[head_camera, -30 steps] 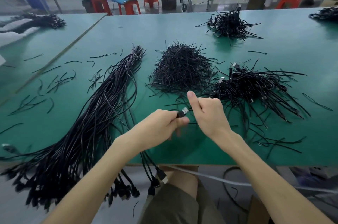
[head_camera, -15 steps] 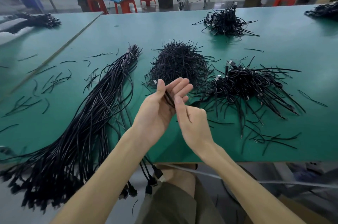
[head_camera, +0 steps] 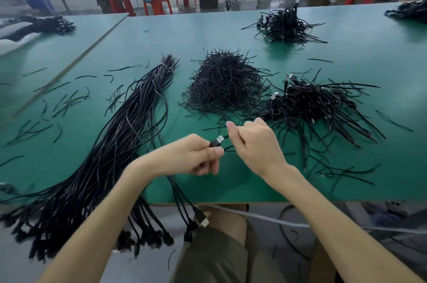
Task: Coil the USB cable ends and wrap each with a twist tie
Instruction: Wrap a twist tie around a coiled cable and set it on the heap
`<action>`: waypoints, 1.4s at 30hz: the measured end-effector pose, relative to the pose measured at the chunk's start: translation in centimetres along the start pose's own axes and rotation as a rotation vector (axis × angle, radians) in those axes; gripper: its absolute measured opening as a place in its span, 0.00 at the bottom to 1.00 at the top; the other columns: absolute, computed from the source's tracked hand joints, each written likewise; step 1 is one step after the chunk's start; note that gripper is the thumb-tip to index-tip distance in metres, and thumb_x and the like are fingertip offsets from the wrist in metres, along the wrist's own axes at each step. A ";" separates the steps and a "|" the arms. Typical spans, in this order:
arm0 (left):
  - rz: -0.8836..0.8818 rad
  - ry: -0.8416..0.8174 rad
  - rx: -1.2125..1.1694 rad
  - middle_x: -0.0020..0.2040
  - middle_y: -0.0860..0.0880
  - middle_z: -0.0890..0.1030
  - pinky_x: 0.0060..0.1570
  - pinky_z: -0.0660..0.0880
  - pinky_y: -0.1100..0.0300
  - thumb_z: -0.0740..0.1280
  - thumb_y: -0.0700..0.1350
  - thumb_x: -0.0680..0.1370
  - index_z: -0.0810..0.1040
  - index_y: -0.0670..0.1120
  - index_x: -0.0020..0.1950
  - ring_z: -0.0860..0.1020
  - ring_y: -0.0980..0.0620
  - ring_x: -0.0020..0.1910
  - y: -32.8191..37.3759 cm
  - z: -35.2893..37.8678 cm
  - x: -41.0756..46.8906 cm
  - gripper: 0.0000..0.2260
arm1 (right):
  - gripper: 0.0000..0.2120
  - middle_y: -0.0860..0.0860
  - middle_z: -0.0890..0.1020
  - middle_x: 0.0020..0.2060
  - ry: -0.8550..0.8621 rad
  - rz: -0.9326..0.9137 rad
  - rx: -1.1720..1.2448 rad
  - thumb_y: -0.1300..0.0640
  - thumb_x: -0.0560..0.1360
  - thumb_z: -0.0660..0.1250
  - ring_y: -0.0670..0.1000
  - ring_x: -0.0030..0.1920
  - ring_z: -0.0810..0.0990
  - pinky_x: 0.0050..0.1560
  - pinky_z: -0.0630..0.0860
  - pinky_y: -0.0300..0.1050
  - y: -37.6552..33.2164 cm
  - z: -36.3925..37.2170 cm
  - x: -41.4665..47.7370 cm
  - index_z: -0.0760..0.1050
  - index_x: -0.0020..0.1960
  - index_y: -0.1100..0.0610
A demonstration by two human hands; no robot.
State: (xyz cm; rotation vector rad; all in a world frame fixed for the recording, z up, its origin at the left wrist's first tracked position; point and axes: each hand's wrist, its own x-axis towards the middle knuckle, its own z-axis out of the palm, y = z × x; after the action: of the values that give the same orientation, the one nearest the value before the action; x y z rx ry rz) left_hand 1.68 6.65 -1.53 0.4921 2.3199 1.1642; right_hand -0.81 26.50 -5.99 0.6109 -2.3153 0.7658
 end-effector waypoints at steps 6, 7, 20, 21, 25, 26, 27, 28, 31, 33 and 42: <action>0.132 0.326 -0.055 0.39 0.67 0.83 0.46 0.74 0.70 0.56 0.43 0.87 0.81 0.52 0.48 0.81 0.68 0.41 0.2 2.3 1.4 0.15 | 0.29 0.46 0.64 0.19 0.023 0.244 0.270 0.52 0.85 0.57 0.53 0.23 0.63 0.46 0.72 0.52 -2.2 0.6 0.0 0.59 0.25 0.54; 0.162 0.358 -0.139 0.38 0.67 0.83 0.46 0.73 0.72 0.56 0.44 0.87 0.81 0.55 0.46 0.80 0.69 0.41 0.3 2.7 1.7 0.17 | 0.30 0.48 0.68 0.20 0.022 0.288 0.325 0.51 0.85 0.56 0.54 0.23 0.67 0.45 0.72 0.50 -2.5 0.8 0.0 0.63 0.25 0.58; 0.224 0.391 -1.396 0.41 0.54 0.80 0.45 0.78 0.60 0.55 0.46 0.87 0.76 0.42 0.60 0.78 0.56 0.37 0.5 2.0 3.1 0.13 | 0.25 0.50 0.80 0.36 -0.181 0.325 0.245 0.42 0.84 0.49 0.54 0.37 0.76 0.53 0.70 0.55 -3.6 1.4 -1.3 0.72 0.39 0.56; 0.218 0.381 -1.500 0.36 0.55 0.75 0.46 0.76 0.61 0.55 0.46 0.87 0.76 0.44 0.56 0.73 0.57 0.32 0.4 1.9 3.0 0.11 | 0.27 0.52 0.80 0.36 -0.215 0.328 0.213 0.40 0.83 0.48 0.56 0.37 0.75 0.53 0.70 0.56 -3.6 1.4 -1.3 0.72 0.39 0.58; 0.245 0.316 -1.668 0.32 0.56 0.65 0.36 0.67 0.64 0.52 0.43 0.88 0.77 0.47 0.47 0.61 0.56 0.27 0.2 1.6 2.9 0.16 | 0.27 0.51 0.78 0.34 -0.280 0.292 0.192 0.36 0.81 0.50 0.56 0.36 0.74 0.51 0.70 0.54 -3.9 1.4 -1.4 0.72 0.44 0.58; 0.258 0.304 -1.658 0.32 0.56 0.65 0.33 0.66 0.64 0.52 0.43 0.88 0.76 0.47 0.46 0.60 0.56 0.27 0.2 1.6 2.9 0.16 | 0.27 0.49 0.77 0.33 -0.290 0.281 0.199 0.35 0.80 0.50 0.55 0.35 0.74 0.48 0.70 0.52 -4.0 1.3 -1.4 0.72 0.47 0.58; 0.268 0.297 -1.639 0.31 0.56 0.64 0.32 0.65 0.65 0.52 0.44 0.87 0.76 0.47 0.46 0.60 0.56 0.27 0.1 1.6 2.9 0.15 | 0.27 0.48 0.75 0.31 -0.303 0.273 0.209 0.34 0.80 0.50 0.54 0.35 0.74 0.45 0.68 0.50 -4.1 1.2 -1.4 0.71 0.51 0.57; 0.275 0.297 -1.609 0.31 0.56 0.64 0.31 0.65 0.65 0.53 0.45 0.87 0.75 0.47 0.47 0.60 0.56 0.26 0.1 1.6 2.9 0.14 | 0.26 0.47 0.73 0.31 -0.317 0.268 0.216 0.34 0.79 0.51 0.54 0.35 0.74 0.43 0.66 0.49 -4.1 1.2 -1.4 0.71 0.55 0.57; 0.270 0.358 -1.478 0.31 0.56 0.64 0.31 0.65 0.65 0.56 0.49 0.86 0.73 0.47 0.46 0.60 0.57 0.26 -0.1 1.8 3.0 0.12 | 0.23 0.46 0.74 0.35 -0.391 0.273 0.251 0.39 0.82 0.57 0.53 0.39 0.75 0.40 0.68 0.49 -3.7 1.1 -1.3 0.67 0.67 0.56; 0.267 0.400 -1.443 0.31 0.56 0.64 0.33 0.67 0.65 0.56 0.50 0.86 0.72 0.47 0.46 0.61 0.57 0.27 -0.2 2.2 3.1 0.12 | 0.23 0.47 0.77 0.40 -0.418 0.294 0.352 0.43 0.82 0.61 0.51 0.42 0.76 0.44 0.73 0.49 -3.8 0.9 -1.2 0.64 0.71 0.55; 0.277 0.307 -1.413 0.37 0.52 0.76 0.48 0.80 0.60 0.57 0.45 0.87 0.81 0.47 0.43 0.79 0.53 0.38 -1.0 3.4 3.5 0.18 | 0.18 0.50 0.82 0.56 -0.275 0.427 0.580 0.57 0.77 0.72 0.47 0.57 0.79 0.61 0.74 0.45 -4.2 0.5 0.2 0.77 0.66 0.53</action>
State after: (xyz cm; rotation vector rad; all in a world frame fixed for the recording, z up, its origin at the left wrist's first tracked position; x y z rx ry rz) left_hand 0.71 10.07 -4.99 0.0643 1.0693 2.6820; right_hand 1.29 23.07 -4.65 0.4835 -2.5054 1.6809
